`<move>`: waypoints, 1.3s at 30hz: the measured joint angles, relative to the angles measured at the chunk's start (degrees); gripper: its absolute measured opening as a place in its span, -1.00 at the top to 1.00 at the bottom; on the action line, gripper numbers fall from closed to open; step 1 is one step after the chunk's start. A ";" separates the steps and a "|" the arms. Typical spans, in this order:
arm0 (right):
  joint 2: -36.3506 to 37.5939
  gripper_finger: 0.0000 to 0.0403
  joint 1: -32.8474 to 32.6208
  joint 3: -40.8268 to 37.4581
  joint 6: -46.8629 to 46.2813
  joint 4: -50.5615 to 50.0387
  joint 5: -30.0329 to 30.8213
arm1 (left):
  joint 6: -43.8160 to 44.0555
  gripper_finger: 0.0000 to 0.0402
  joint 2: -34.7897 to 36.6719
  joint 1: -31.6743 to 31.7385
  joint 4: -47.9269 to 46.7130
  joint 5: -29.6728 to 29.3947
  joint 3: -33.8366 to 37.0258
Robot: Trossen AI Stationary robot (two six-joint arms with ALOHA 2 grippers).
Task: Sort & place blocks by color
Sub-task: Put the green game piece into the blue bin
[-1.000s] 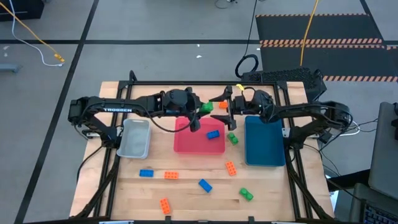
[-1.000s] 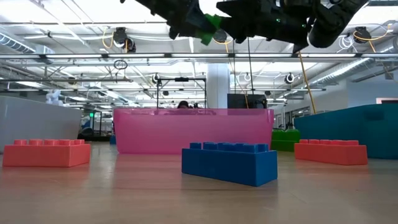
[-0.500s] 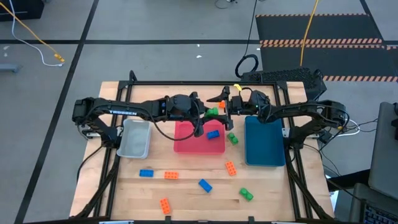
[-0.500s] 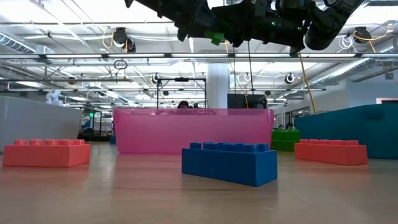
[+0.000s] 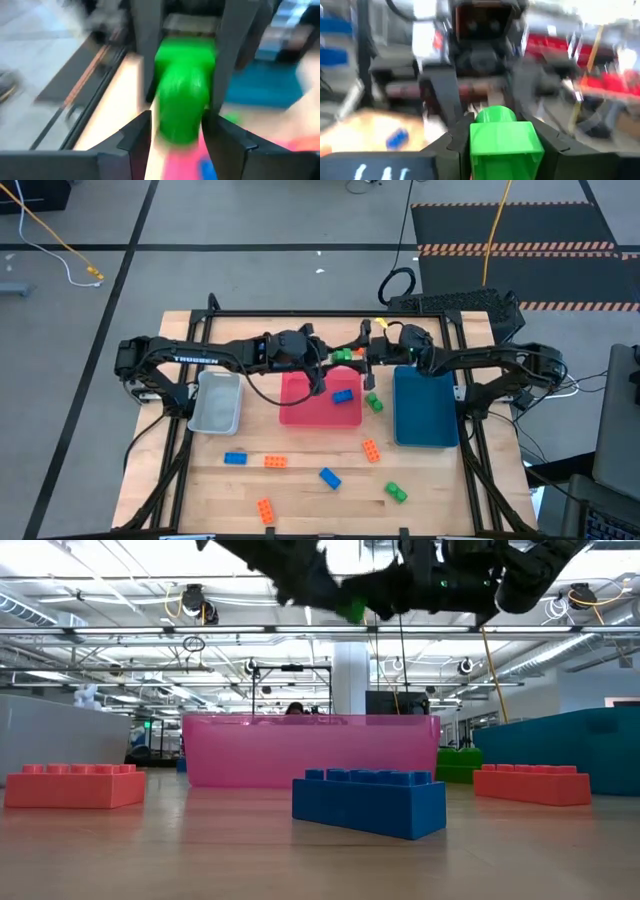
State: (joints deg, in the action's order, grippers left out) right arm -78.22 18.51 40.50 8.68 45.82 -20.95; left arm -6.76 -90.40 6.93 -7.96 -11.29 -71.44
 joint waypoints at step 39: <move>25.89 0.21 2.02 0.08 -33.86 -88.60 29.71 | 3.05 -0.13 3.27 11.02 -19.39 -5.03 0.00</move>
State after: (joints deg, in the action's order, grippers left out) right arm -52.33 20.53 40.58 -25.18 -42.78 8.76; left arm -3.71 -87.13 17.95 -27.34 -16.32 -71.44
